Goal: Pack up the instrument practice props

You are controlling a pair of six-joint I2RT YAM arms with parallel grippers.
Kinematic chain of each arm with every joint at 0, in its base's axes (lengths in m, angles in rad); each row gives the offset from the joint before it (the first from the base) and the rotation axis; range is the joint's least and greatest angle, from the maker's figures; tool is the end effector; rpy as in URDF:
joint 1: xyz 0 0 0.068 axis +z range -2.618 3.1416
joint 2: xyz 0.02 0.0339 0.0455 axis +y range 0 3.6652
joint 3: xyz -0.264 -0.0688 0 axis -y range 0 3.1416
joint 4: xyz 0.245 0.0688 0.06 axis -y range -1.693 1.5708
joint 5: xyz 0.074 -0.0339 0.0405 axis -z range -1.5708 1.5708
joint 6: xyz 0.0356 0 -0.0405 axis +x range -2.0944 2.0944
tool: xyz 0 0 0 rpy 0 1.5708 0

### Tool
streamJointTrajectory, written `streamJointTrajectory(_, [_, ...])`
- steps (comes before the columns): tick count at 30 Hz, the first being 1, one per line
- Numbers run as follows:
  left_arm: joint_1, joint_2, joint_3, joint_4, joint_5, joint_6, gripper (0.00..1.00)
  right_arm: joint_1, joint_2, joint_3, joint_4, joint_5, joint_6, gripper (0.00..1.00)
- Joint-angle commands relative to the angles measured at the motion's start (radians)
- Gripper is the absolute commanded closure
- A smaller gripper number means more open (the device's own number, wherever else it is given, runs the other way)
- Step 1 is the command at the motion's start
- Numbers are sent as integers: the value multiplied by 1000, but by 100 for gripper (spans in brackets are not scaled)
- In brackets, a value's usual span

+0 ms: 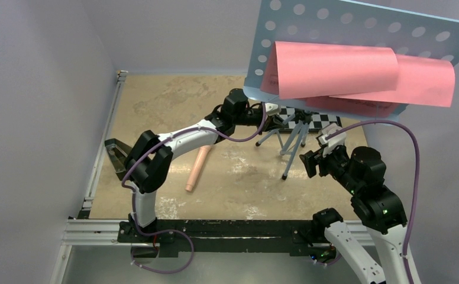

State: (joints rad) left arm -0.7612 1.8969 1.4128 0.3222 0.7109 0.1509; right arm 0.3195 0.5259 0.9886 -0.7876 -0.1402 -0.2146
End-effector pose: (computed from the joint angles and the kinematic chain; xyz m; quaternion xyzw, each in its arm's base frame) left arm 0.3091 -0.3265 0.2864 0.5169 0.5421 -0.4353 0.4994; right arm 0.0817 0.0323 0.3742 -0.2532 0.7707 0.0873 0.5782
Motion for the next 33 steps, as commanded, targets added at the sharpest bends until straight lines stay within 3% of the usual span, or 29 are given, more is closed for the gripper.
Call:
streamJointTrajectory(1, [60,-121,-78,-16,35,-37,100,-4,41,29,55,-125,-36,29])
streamJointTrajectory(16, [242,-275,-266,-146,118,74,100,5,167,101,52,-343,-116,31])
streamJointTrajectory(33, [394,-309,-323,-320,180,287,100,19,235,137,69,-390,-179,29])
